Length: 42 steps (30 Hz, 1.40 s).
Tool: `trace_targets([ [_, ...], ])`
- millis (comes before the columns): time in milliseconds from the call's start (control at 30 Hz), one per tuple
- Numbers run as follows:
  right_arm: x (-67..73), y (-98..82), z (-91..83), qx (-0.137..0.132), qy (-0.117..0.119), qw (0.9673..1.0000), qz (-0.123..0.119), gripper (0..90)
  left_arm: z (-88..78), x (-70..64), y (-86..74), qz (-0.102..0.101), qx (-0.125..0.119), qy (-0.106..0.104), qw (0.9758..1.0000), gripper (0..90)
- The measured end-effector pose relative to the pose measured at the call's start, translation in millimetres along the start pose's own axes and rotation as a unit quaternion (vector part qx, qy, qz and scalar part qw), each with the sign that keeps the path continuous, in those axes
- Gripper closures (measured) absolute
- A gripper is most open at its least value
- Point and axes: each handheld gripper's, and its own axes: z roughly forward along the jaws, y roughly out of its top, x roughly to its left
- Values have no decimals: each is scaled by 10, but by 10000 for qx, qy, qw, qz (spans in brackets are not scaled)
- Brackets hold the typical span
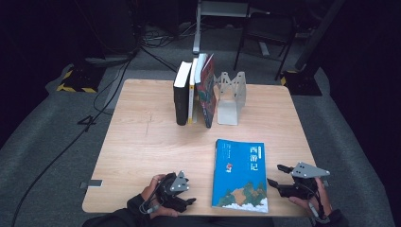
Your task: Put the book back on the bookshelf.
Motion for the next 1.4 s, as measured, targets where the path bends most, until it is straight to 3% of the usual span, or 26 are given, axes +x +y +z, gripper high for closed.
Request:
trace_targets([
  [167, 94, 56, 29, 22, 336, 9994, -89, 273, 91, -58, 81, 63, -37, -114, 9999, 241],
  [300, 197, 75, 117, 266, 598, 9976, -220, 242, 150, -114, 128, 163, -70, -219, 9996, 205],
  [433, 211, 61, 180, 359, 717, 9967, -156, 226, 214, -189, 185, 275, -88, -284, 9992, 186],
  [533, 191, 55, 203, 397, 717, 9966, -29, 177, 256, -221, 222, 339, -136, -316, 9988, 174],
  [633, 158, 40, 236, 420, 782, 9959, 166, 144, 298, -238, 258, 270, -177, -271, 9991, 174],
  [1033, 121, 44, 370, 426, 951, 9937, 425, 32, 400, -215, 361, 329, -173, -314, 9988, 118],
  [1200, 130, 70, 403, 483, 918, 9938, 405, 0, 380, -229, 368, 510, -181, -324, 9980, 174],
  [1400, 139, 97, 422, 533, 902, 9938, 383, 0, 388, -212, 374, 499, -158, -361, 9980, 156],
])
